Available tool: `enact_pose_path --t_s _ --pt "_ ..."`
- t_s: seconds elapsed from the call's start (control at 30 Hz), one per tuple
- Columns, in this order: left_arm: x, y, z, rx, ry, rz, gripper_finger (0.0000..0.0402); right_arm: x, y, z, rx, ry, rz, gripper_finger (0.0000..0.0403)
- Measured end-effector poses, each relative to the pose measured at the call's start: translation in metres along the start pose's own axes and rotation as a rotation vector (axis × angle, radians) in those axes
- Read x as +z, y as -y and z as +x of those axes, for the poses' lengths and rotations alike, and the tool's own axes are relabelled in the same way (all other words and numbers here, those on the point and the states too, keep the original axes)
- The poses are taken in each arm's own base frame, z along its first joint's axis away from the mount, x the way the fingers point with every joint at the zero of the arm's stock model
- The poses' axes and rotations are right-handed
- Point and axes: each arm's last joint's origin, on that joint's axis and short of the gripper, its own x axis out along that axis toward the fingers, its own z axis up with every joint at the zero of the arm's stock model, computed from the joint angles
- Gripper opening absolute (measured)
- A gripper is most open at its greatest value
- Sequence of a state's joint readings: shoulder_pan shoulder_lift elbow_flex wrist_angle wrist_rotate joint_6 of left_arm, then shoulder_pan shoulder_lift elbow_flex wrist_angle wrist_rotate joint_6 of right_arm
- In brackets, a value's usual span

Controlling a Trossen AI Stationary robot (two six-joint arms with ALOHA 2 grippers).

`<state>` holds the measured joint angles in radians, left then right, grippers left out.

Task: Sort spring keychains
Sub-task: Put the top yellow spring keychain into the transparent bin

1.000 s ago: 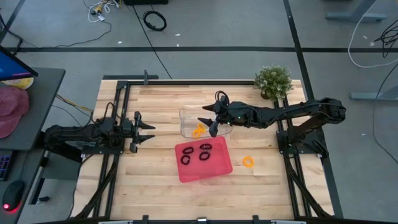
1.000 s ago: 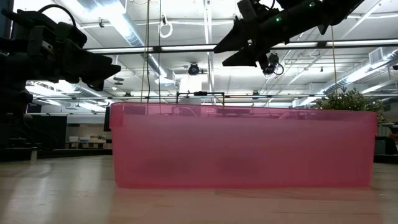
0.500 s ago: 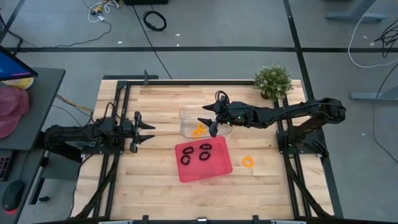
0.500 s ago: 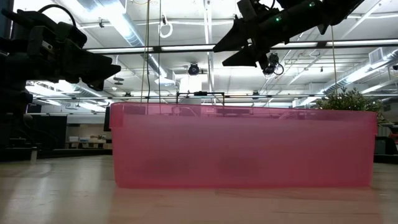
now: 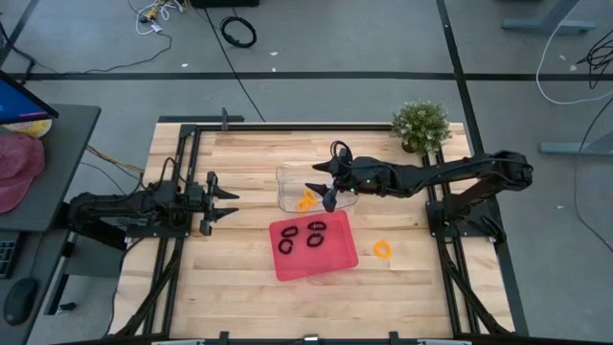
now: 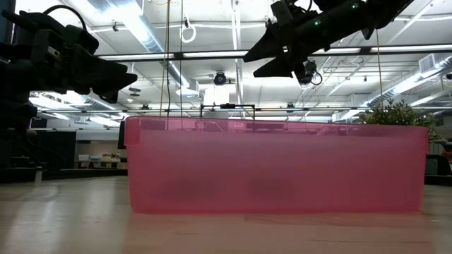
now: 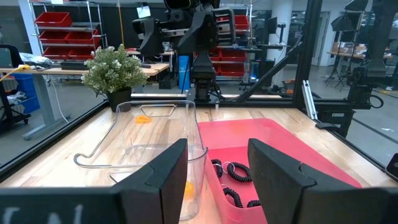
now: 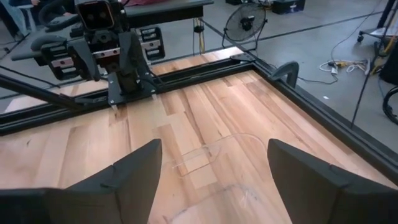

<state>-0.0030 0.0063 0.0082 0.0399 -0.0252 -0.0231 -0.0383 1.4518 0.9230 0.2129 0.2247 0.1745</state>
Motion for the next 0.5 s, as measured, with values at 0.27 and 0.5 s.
enact_pose_path --t_s 0.27,0.5 --pt "0.0 0.0 0.0 0.0 0.0 0.0 0.0172 0.01 -0.004 -0.014 0.031 0.034 -0.028 0.029" --pt "0.0 0.0 0.0 0.0 0.0 0.0 0.0172 0.015 -0.011 -0.026 0.057 0.037 -0.086 0.029"
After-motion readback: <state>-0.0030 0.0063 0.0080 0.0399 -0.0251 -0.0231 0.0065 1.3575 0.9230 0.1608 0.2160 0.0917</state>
